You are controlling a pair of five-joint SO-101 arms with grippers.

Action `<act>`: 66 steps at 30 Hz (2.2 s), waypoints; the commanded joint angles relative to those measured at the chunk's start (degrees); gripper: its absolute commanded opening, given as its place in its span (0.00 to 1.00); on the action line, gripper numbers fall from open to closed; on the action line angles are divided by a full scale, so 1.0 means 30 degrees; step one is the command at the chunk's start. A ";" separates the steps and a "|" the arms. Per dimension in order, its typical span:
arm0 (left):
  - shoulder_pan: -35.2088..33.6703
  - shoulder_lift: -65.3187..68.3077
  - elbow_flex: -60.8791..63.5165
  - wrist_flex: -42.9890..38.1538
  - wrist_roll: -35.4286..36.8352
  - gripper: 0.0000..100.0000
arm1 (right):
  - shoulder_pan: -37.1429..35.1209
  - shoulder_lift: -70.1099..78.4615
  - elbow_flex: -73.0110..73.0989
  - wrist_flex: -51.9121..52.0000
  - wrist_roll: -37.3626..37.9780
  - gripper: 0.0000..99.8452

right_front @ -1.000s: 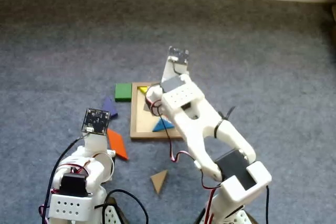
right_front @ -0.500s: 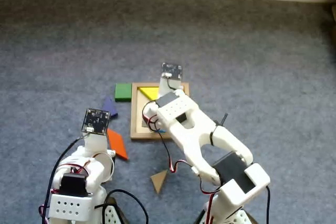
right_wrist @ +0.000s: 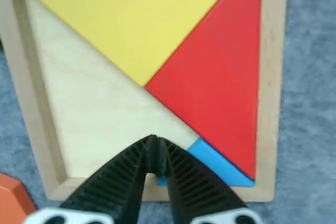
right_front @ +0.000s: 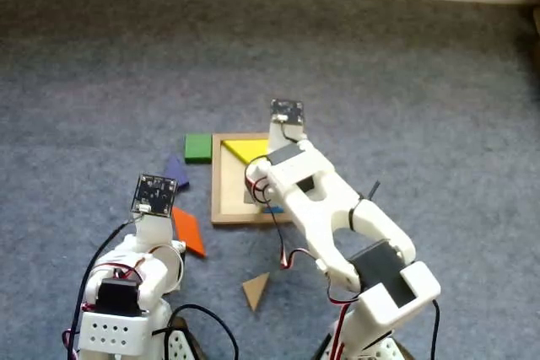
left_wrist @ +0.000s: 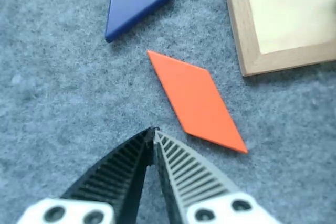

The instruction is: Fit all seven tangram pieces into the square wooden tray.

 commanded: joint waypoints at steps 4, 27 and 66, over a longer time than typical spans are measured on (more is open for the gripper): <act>0.0308 -0.0923 0.0366 0.0059 -0.0117 0.00 | 0.0190 -0.1363 -0.2330 0.3590 0.0381 0.00; 0.0308 -0.0923 0.0366 0.0059 -0.0117 0.00 | 0.5612 -1.1824 -0.2418 1.1560 0.3780 0.00; 0.0396 -0.0923 0.0366 0.0059 -0.0117 0.00 | 1.1971 -3.5795 2.3223 0.1832 0.5040 0.00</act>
